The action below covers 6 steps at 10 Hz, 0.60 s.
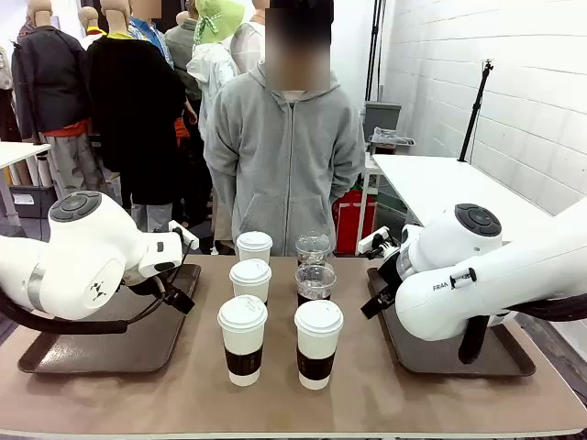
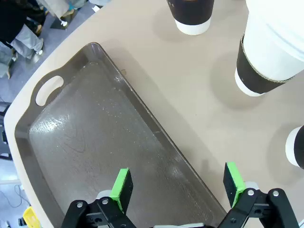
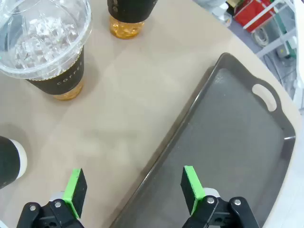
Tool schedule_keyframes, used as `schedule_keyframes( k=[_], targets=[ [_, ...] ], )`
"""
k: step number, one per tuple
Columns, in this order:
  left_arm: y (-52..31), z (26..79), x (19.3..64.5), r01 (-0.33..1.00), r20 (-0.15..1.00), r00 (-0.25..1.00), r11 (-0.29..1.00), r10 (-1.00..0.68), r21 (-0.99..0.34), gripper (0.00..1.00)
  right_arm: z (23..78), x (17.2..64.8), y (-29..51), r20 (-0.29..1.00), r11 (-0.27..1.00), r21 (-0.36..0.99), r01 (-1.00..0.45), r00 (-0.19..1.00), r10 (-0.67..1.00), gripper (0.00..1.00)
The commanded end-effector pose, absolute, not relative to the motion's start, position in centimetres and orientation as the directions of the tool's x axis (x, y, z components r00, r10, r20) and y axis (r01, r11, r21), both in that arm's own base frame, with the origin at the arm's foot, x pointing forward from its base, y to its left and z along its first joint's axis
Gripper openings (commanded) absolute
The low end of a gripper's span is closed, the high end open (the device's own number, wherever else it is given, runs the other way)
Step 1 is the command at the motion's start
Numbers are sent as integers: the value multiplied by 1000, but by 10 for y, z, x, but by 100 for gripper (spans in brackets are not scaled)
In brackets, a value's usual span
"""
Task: Distribute the coffee onto the tray.
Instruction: Pick up one iced Americano and place it on the right Handle tray.
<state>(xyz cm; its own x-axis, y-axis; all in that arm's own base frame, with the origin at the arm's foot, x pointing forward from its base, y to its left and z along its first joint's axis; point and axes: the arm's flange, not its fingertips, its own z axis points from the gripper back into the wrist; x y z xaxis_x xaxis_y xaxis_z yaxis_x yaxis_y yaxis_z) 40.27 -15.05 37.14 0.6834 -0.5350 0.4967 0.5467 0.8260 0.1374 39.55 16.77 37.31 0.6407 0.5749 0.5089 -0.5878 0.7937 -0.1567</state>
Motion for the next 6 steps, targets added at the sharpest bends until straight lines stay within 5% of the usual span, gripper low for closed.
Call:
schedule_keyframes(
  k=[1, 6],
  targets=[
    [-151, 371, 403, 547, 497, 683, 826, -535, 138, 100, 373, 395, 168, 509, 794, -157, -588, 641, 575, 100],
    [-151, 371, 403, 547, 497, 683, 826, -535, 138, 100, 373, 395, 168, 509, 794, -157, -588, 641, 575, 100]
  ],
)
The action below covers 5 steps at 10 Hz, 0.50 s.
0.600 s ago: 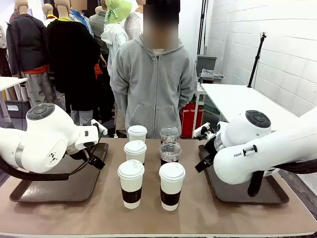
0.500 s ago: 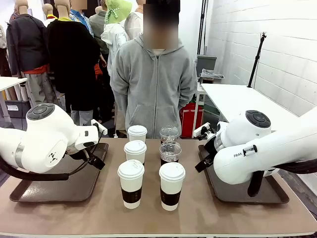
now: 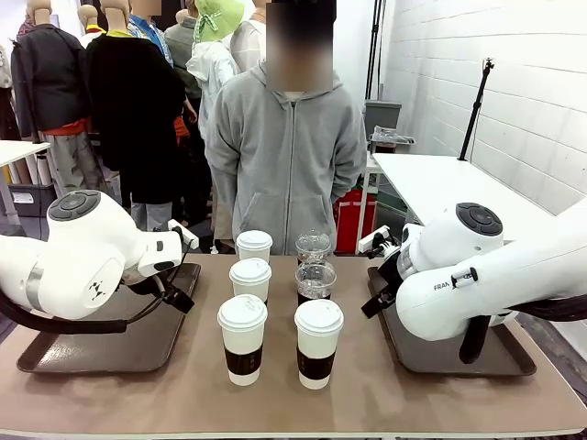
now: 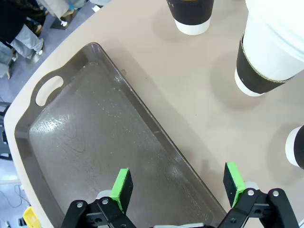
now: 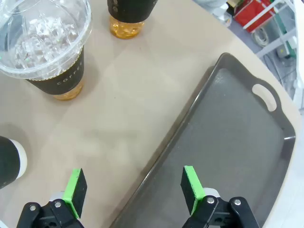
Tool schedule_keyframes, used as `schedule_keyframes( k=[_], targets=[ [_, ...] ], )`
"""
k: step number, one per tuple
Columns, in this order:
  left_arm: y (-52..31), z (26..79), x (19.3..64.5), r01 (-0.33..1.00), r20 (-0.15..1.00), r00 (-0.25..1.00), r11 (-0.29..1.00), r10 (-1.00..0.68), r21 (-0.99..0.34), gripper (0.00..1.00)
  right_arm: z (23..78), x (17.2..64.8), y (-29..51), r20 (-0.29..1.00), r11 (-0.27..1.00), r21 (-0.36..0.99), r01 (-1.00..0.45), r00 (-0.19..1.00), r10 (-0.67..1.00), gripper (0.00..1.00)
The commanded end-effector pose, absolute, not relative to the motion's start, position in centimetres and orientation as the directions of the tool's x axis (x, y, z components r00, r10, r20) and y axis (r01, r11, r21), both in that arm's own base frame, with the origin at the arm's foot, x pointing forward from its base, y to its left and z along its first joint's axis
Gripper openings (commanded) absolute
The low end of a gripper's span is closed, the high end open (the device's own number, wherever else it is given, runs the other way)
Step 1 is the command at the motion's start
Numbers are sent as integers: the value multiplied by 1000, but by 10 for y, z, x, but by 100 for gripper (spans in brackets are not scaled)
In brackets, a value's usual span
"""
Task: Distribute the coffee onto the tray.
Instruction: Pick up one iced Americano and place it on the right Handle tray.
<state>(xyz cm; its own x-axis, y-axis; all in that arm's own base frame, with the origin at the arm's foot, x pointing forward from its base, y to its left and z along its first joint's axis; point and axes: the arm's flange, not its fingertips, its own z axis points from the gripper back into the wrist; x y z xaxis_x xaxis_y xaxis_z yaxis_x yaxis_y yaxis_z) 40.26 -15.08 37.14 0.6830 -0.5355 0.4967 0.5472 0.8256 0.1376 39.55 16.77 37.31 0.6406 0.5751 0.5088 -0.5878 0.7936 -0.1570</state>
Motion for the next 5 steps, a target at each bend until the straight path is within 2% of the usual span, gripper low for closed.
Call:
schedule_keyframes(
  k=[1, 5],
  targets=[
    [-151, 371, 403, 547, 497, 683, 826, -535, 138, 100, 373, 395, 168, 509, 794, -157, -588, 641, 575, 100],
    [-151, 371, 403, 547, 497, 683, 826, -535, 138, 100, 373, 395, 168, 509, 794, -157, -588, 641, 575, 100]
  ],
)
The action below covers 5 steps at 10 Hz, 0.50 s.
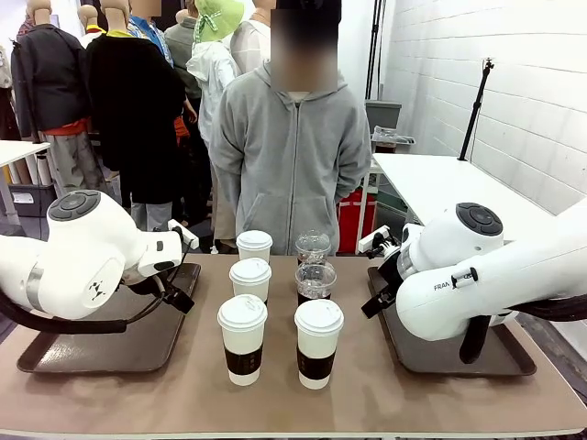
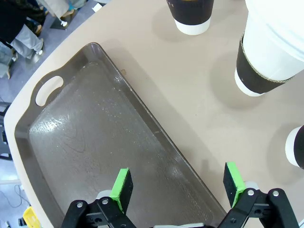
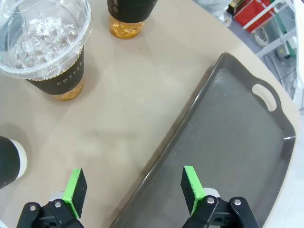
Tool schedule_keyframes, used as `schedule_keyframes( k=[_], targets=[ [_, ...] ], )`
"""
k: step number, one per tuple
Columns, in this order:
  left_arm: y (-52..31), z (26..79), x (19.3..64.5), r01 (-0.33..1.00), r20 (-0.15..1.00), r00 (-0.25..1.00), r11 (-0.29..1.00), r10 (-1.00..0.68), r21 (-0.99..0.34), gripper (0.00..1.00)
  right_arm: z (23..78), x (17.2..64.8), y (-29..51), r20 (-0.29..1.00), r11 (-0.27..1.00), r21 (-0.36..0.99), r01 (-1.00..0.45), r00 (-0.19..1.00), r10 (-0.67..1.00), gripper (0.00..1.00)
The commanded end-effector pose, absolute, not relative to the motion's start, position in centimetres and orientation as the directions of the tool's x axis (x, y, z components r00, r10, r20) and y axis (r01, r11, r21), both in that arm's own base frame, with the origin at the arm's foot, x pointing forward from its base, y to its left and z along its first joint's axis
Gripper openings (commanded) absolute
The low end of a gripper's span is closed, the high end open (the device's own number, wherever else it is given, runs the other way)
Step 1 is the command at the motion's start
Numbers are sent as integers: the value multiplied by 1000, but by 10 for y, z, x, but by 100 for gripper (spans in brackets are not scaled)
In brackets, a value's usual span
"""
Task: Distribute the coffee onto the tray.
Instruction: Pick up one iced Americano and place it on the right Handle tray.
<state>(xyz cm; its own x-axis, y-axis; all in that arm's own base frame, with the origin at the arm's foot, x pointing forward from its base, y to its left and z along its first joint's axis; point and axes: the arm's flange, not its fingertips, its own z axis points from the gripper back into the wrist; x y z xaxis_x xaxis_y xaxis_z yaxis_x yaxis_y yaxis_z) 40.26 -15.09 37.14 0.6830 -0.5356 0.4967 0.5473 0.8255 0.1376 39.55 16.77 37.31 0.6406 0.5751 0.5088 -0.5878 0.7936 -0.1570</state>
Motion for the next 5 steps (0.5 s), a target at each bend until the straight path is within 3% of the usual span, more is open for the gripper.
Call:
schedule_keyframes(
  k=[1, 5],
  targets=[
    [-151, 371, 403, 547, 497, 683, 826, -535, 138, 100, 373, 395, 168, 509, 794, -157, -588, 641, 575, 100],
    [-151, 371, 403, 547, 497, 683, 826, -536, 138, 100, 373, 395, 168, 509, 794, -157, -588, 641, 575, 100]
  ],
)
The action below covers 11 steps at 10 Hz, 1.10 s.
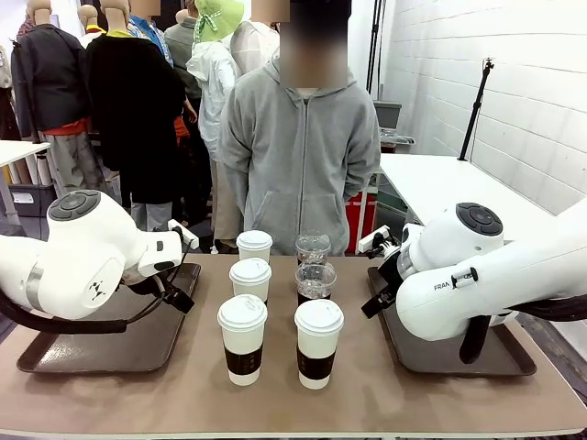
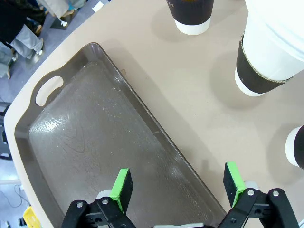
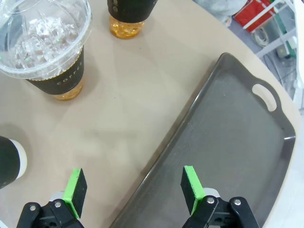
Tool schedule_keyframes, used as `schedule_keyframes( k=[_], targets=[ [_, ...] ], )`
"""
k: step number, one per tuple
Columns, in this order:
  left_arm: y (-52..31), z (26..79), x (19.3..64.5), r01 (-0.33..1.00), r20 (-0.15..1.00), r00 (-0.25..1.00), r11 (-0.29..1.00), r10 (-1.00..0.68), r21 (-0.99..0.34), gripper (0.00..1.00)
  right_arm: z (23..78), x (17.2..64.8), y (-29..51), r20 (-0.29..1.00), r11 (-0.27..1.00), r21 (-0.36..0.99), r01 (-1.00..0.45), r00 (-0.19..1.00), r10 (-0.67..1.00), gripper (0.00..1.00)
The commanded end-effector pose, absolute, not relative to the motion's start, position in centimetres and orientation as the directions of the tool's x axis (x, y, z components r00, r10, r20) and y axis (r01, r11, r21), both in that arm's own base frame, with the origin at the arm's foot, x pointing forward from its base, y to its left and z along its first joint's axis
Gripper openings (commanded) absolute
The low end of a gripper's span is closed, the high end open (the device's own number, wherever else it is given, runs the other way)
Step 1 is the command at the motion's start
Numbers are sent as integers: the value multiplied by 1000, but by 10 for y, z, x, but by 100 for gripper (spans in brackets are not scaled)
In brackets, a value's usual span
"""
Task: Distribute the coffee onto the tray.
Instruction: Pick up one iced Americano and place it on the right Handle tray.
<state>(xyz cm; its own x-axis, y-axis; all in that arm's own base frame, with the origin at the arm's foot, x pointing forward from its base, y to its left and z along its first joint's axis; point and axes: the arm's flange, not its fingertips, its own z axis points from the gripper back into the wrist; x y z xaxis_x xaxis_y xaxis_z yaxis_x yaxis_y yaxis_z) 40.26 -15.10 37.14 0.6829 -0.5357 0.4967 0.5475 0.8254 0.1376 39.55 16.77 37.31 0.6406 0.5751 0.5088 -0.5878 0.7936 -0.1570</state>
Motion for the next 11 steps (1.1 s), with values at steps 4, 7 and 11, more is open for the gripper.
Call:
schedule_keyframes(
  k=[4, 7, 11],
  targets=[
    [-144, 421, 383, 549, 528, 642, 814, -555, 189, 100, 418, 382, 164, 565, 788, -153, -596, 602, 565, 100],
    [-149, 461, 366, 571, 512, 619, 789, -596, 228, 100, 451, 366, 159, 575, 783, -159, -601, 588, 568, 100],
    [-144, 474, 364, 587, 529, 596, 777, -604, 225, 100, 467, 354, 148, 609, 772, -130, -622, 565, 557, 100]
  ],
)
